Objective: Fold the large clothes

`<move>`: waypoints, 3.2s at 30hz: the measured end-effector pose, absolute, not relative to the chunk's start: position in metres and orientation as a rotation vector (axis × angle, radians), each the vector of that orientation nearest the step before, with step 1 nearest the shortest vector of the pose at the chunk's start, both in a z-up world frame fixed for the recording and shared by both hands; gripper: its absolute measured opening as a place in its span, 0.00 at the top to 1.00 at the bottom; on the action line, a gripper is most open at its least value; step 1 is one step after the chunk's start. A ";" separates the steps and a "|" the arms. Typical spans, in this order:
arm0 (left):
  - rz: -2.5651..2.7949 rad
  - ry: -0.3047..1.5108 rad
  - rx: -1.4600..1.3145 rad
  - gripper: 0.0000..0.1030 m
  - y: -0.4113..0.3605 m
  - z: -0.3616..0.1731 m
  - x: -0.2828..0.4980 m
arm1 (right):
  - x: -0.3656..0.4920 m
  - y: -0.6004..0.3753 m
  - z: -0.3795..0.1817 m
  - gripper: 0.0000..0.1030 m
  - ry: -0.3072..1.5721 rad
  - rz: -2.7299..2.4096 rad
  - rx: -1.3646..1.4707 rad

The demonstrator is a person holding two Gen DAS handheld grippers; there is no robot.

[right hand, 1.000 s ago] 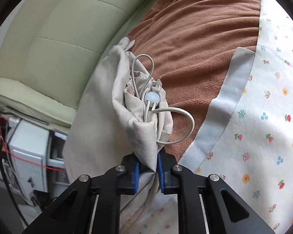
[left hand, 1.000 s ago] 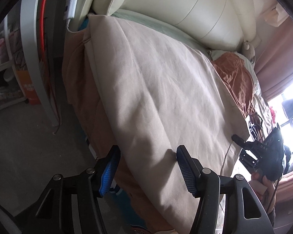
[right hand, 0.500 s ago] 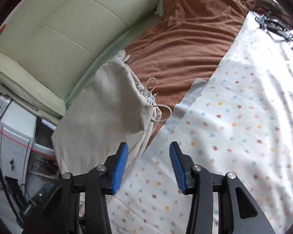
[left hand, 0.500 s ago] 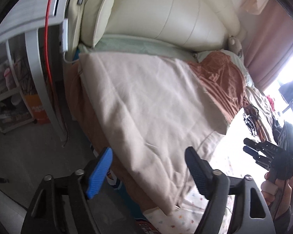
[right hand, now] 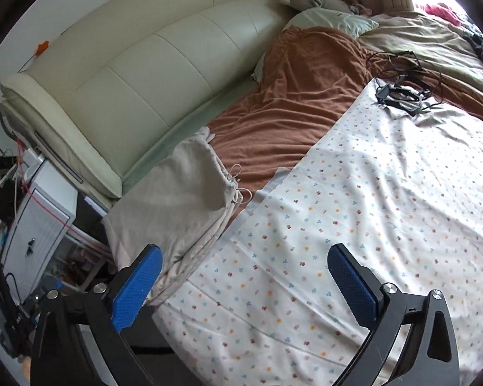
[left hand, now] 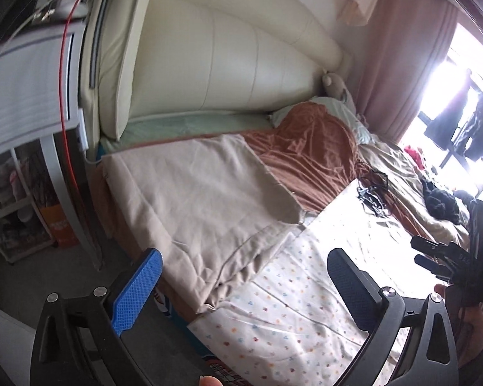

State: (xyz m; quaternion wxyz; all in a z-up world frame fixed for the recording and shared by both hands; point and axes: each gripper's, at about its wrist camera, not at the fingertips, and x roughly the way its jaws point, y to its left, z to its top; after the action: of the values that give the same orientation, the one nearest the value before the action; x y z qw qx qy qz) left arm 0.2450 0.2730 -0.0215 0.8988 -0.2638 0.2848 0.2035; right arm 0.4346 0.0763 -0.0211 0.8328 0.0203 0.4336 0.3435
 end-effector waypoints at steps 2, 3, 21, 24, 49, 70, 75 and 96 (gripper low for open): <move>0.410 0.589 -0.520 0.01 0.260 -0.012 0.244 | 0.426 0.063 -0.012 0.00 0.904 0.723 0.046; 0.400 0.586 -0.506 0.01 0.253 -0.007 0.243 | 0.421 0.055 -0.008 0.00 0.897 0.722 0.050; 0.255 0.514 -0.293 0.01 0.138 0.040 0.191 | 0.308 -0.074 0.036 0.00 0.691 0.585 0.037; 0.225 0.506 -0.265 0.01 0.123 0.044 0.178 | 0.286 -0.094 0.039 0.00 0.664 0.573 0.056; 0.111 0.407 -0.127 0.01 0.040 0.033 0.041 | 0.097 -0.212 0.020 0.00 0.528 0.403 0.144; 0.030 0.403 -0.099 0.01 0.003 -0.001 -0.025 | -0.013 -0.241 -0.012 0.00 0.490 0.321 0.091; 0.025 0.392 -0.103 0.00 -0.001 0.002 -0.028 | -0.015 -0.240 -0.012 0.00 0.486 0.316 0.078; 0.049 0.408 -0.118 0.01 0.000 0.000 -0.024 | -0.018 -0.232 -0.011 0.00 0.492 0.328 0.092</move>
State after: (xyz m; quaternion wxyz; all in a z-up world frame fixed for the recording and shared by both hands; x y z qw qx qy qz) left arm -0.0237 0.0005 -0.0004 0.9773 -0.0585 0.2023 0.0241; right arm -0.0182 -0.2320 -0.0111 0.9555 0.0453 0.2425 0.1617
